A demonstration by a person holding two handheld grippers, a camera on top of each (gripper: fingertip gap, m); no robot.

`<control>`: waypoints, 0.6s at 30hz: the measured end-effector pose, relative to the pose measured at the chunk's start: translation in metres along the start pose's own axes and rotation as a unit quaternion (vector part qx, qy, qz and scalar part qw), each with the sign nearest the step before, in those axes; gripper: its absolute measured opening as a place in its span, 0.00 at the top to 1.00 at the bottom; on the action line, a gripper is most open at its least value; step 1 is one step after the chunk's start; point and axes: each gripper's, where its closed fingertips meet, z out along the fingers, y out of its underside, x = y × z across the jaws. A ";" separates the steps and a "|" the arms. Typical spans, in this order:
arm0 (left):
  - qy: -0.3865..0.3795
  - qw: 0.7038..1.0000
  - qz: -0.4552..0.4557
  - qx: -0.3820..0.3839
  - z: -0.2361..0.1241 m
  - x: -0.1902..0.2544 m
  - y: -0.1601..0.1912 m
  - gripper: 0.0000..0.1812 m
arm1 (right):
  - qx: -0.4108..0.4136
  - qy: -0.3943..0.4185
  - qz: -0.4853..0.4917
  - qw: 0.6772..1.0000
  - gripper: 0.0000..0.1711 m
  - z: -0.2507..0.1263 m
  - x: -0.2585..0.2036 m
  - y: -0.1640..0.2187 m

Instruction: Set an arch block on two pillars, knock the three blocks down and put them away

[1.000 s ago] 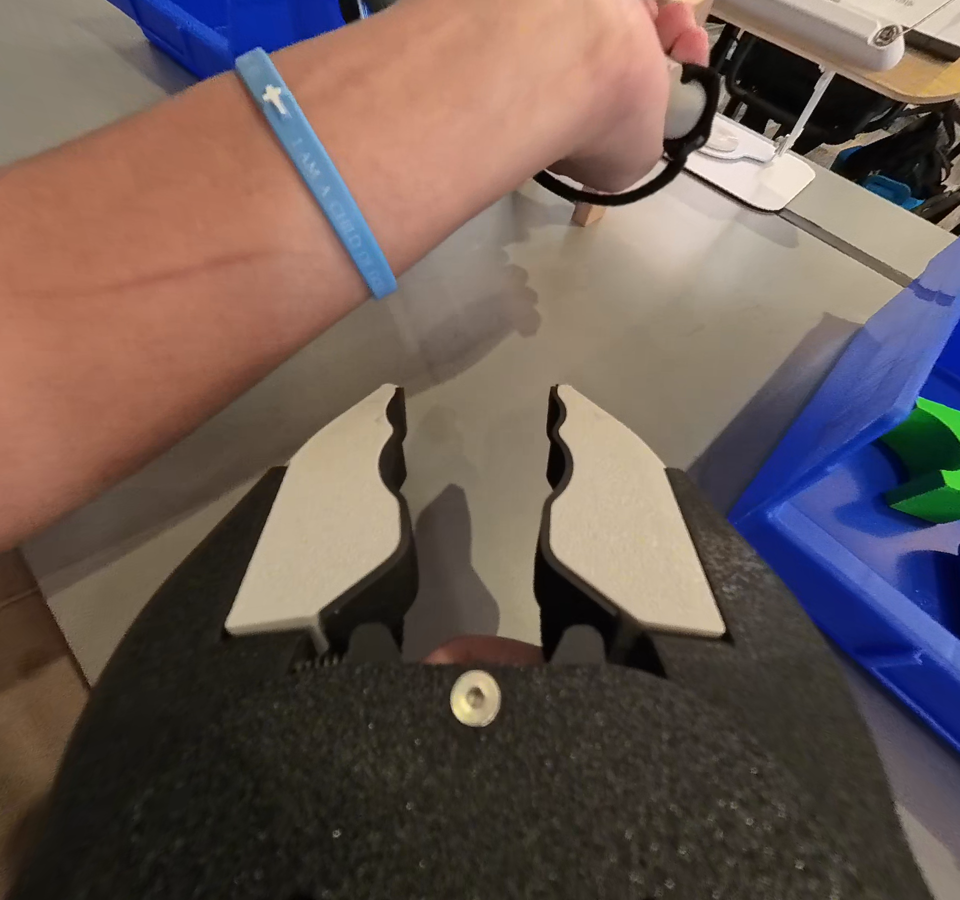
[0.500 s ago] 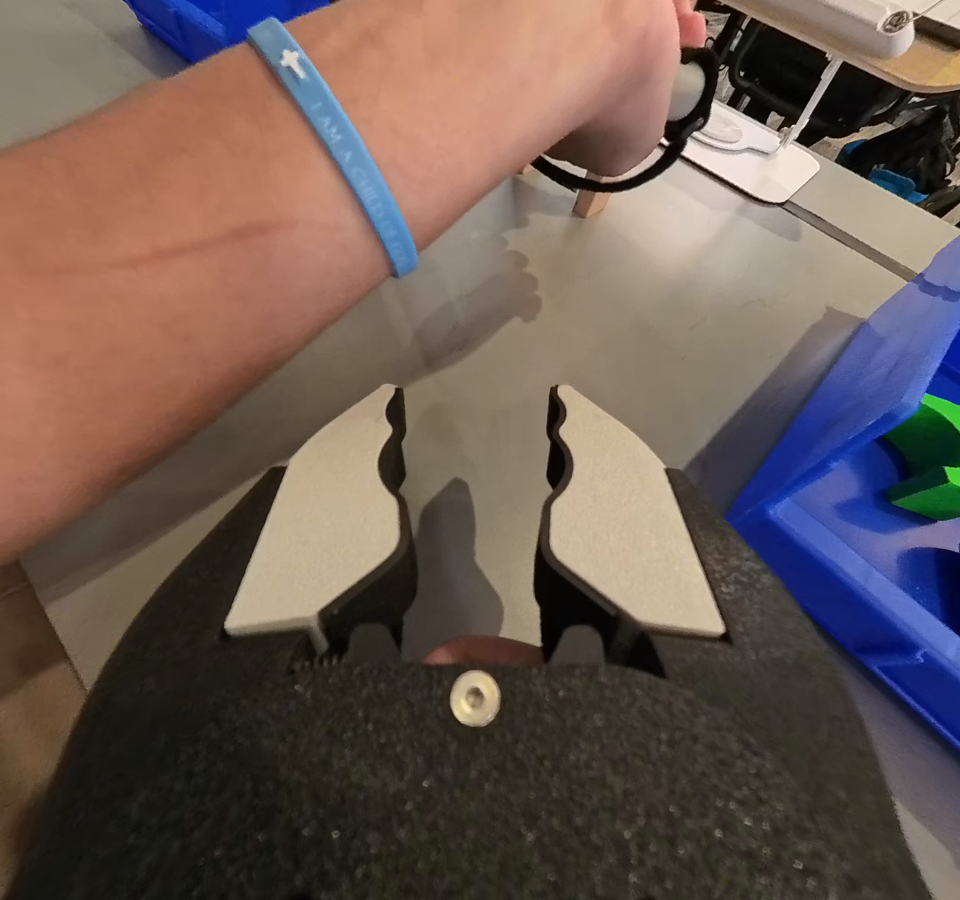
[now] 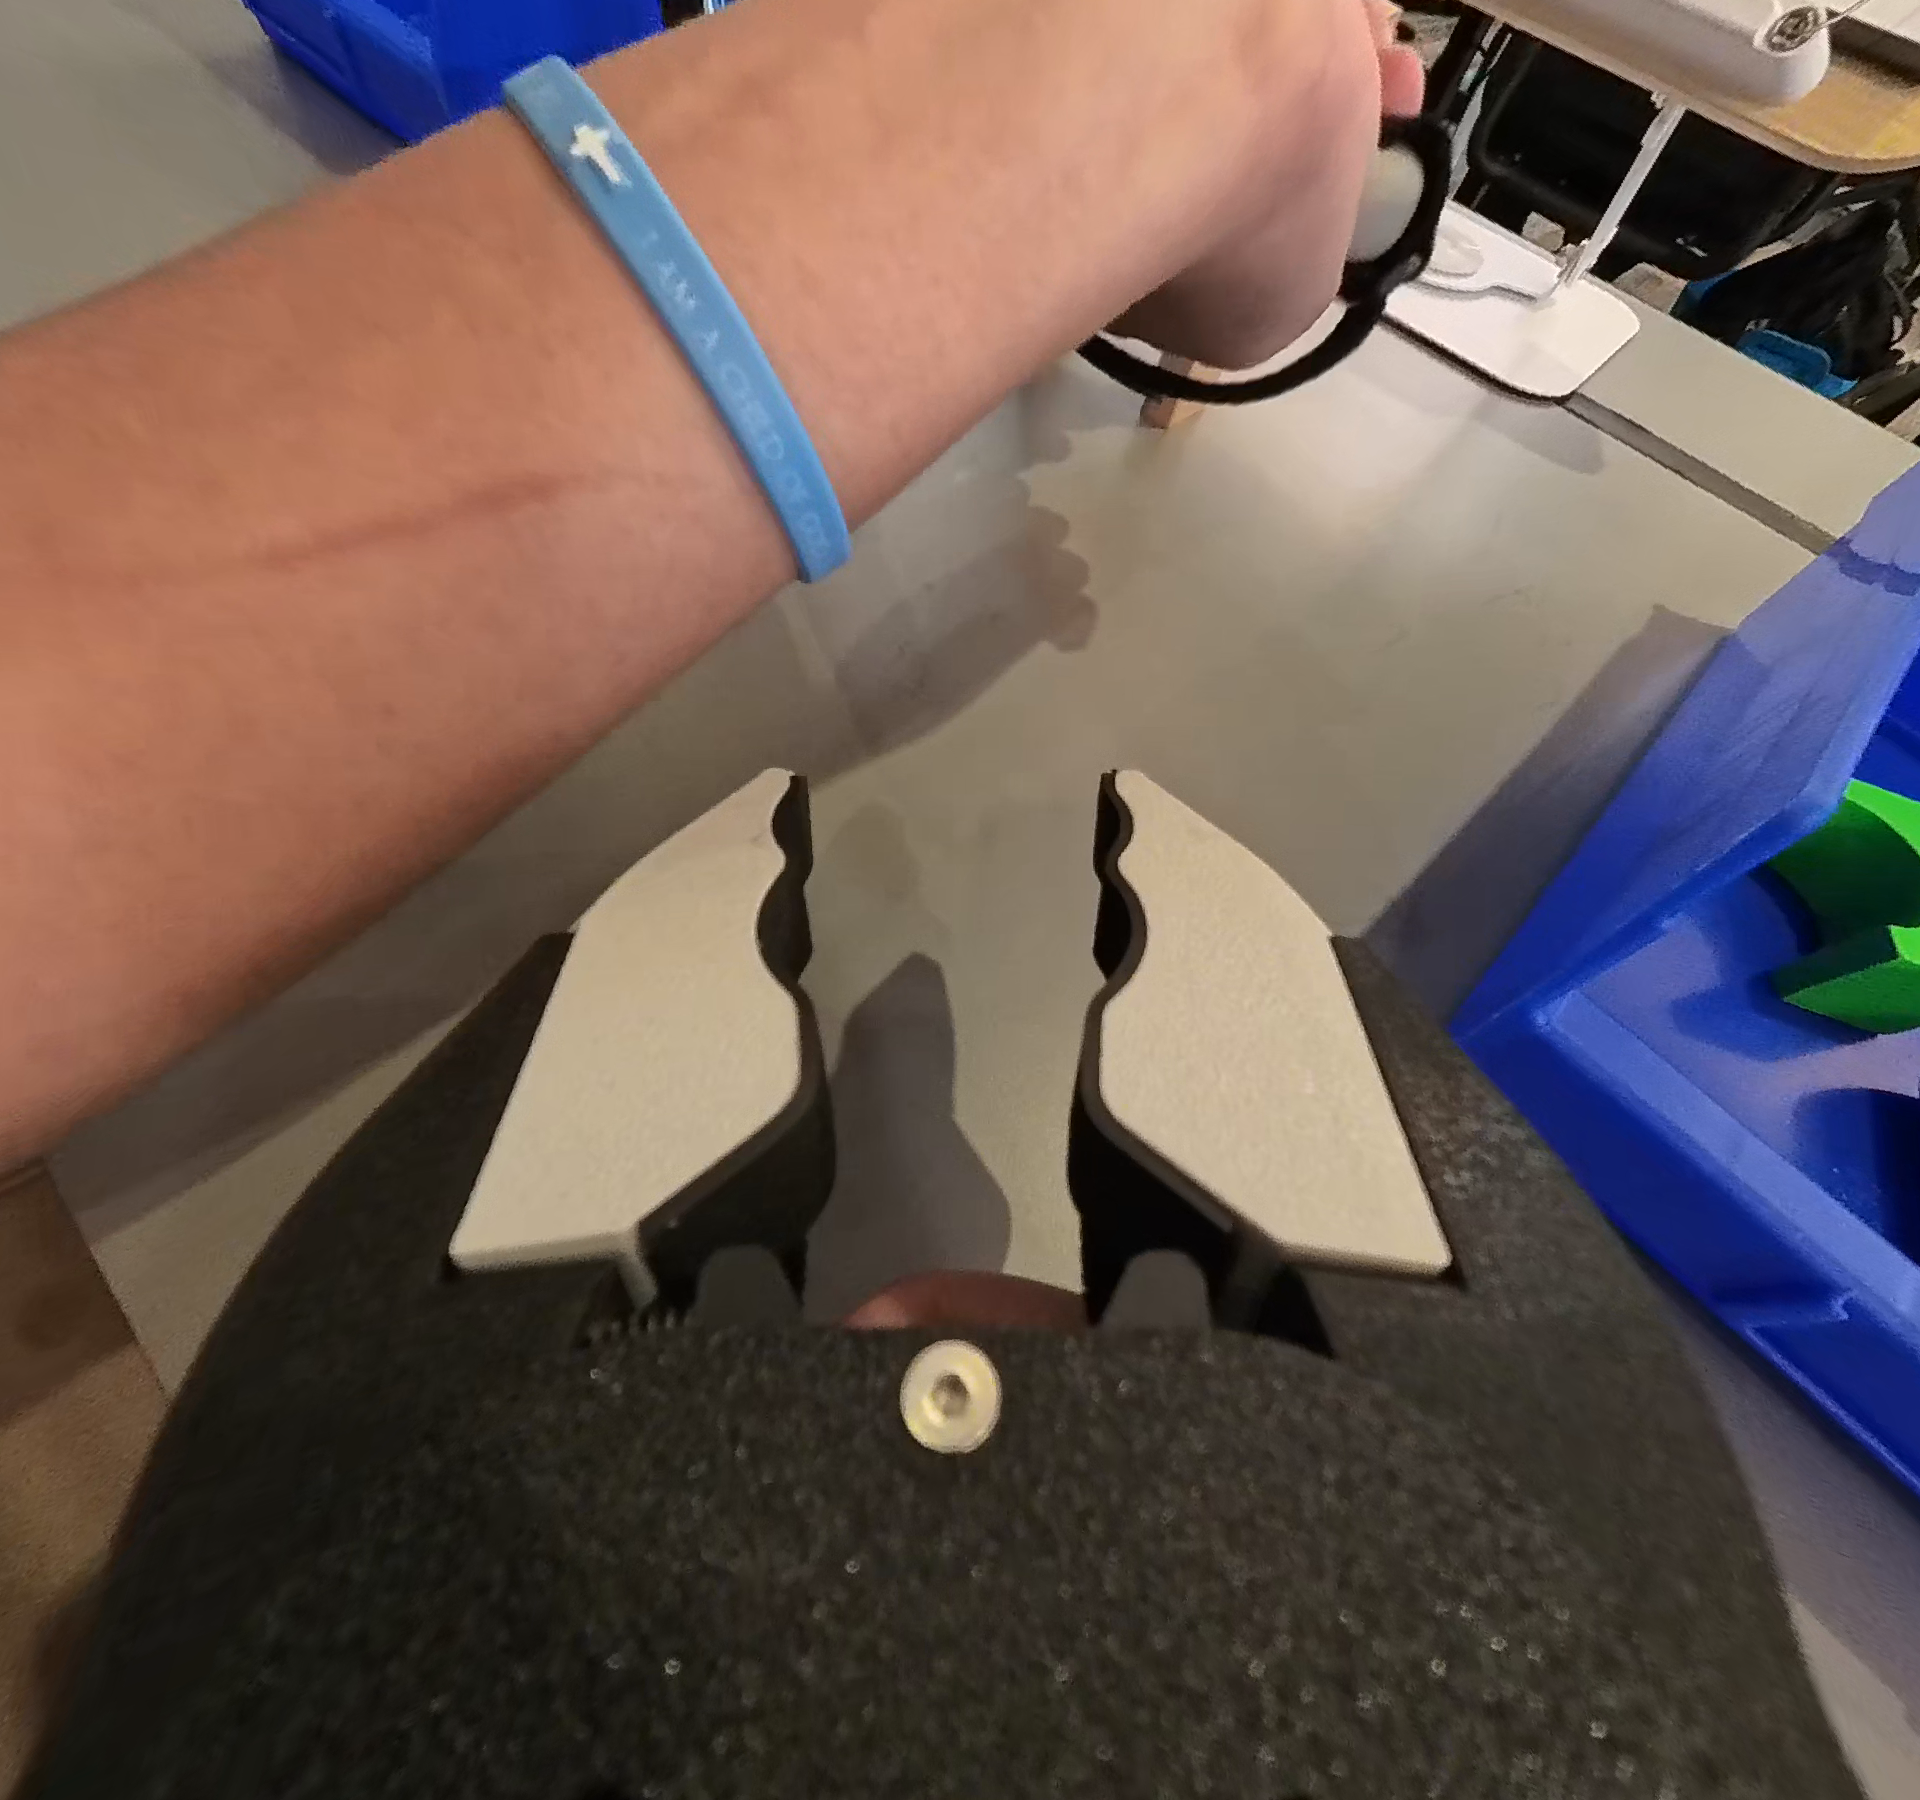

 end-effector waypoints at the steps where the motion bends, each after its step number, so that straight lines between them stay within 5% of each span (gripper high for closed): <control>1: 0.002 1.000 -0.001 0.001 0.000 0.000 0.000 0.94 | 0.000 0.000 0.000 1.000 0.70 0.000 0.000 0.000; 18: 0.007 1.000 0.005 0.003 0.001 0.000 -0.003 0.93 | -0.003 -0.002 -0.003 1.000 0.69 0.000 -0.001 0.001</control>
